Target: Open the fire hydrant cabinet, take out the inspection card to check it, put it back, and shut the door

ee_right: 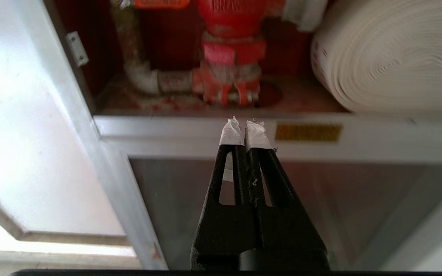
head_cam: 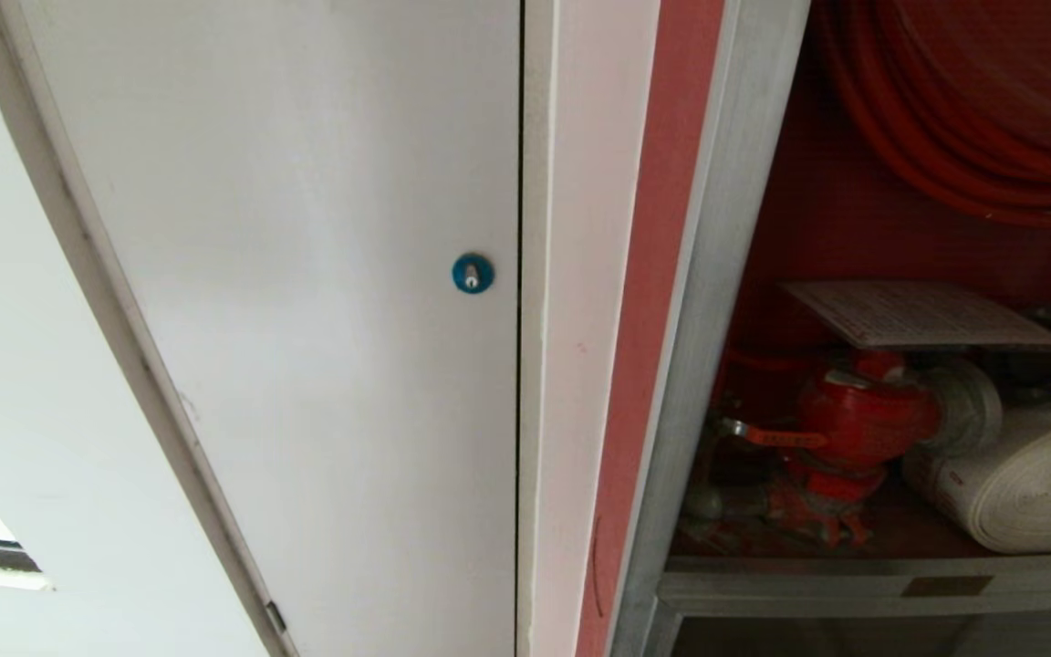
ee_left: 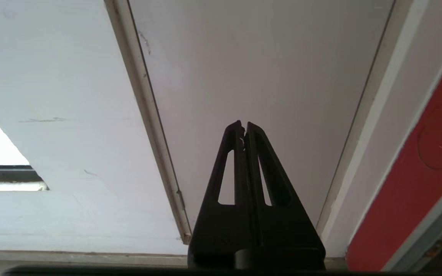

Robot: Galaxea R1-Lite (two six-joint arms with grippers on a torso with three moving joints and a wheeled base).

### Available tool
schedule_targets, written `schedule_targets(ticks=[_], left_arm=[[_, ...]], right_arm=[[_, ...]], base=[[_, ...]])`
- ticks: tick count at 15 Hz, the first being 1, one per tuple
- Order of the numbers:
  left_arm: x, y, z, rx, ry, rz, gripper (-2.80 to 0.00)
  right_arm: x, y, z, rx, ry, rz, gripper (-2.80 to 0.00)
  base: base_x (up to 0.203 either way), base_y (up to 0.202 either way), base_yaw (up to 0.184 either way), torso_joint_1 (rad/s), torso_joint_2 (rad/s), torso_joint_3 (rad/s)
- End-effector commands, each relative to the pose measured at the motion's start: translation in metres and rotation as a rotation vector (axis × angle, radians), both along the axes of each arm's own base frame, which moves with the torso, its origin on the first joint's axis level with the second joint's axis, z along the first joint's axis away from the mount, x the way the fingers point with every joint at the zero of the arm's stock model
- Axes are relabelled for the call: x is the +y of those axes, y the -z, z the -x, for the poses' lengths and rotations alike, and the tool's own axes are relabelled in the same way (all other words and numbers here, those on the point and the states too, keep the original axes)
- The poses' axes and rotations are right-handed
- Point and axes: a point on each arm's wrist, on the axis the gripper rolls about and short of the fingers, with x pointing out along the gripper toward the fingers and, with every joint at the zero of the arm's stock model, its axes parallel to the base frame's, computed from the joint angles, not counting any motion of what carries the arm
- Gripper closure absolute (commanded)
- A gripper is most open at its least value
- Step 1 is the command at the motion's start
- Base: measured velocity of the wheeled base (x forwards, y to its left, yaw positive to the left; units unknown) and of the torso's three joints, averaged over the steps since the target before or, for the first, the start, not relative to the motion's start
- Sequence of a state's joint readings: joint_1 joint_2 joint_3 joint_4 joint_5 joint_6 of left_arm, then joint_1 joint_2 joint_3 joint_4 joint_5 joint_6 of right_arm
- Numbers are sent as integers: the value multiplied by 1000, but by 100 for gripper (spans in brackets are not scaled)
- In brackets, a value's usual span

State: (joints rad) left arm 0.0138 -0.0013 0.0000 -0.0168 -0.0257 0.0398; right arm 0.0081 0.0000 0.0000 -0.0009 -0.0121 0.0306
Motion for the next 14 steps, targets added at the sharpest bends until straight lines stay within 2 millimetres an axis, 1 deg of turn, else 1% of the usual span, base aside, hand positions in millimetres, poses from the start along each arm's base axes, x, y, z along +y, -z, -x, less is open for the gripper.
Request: schedule_targets(ticks=[1, 3, 4, 14], left_arm=[[0, 2, -1, 6, 0, 0, 0], [0, 2, -1, 7, 0, 0, 0], [0, 2, -1, 6, 0, 0, 0], [0, 2, -1, 6, 0, 0, 0]], right_arm=[[0, 0, 0, -2, 1, 0, 0], [0, 0, 0, -1, 0, 0, 0], [0, 0, 0, -1, 1, 0, 0], [0, 0, 0, -1, -1, 5, 0]], base=[[200, 0, -2, 0, 2, 0], [167, 0, 0, 7, 6, 2], [59, 0, 2, 10, 7, 0], [0, 0, 0, -3, 0, 0]])
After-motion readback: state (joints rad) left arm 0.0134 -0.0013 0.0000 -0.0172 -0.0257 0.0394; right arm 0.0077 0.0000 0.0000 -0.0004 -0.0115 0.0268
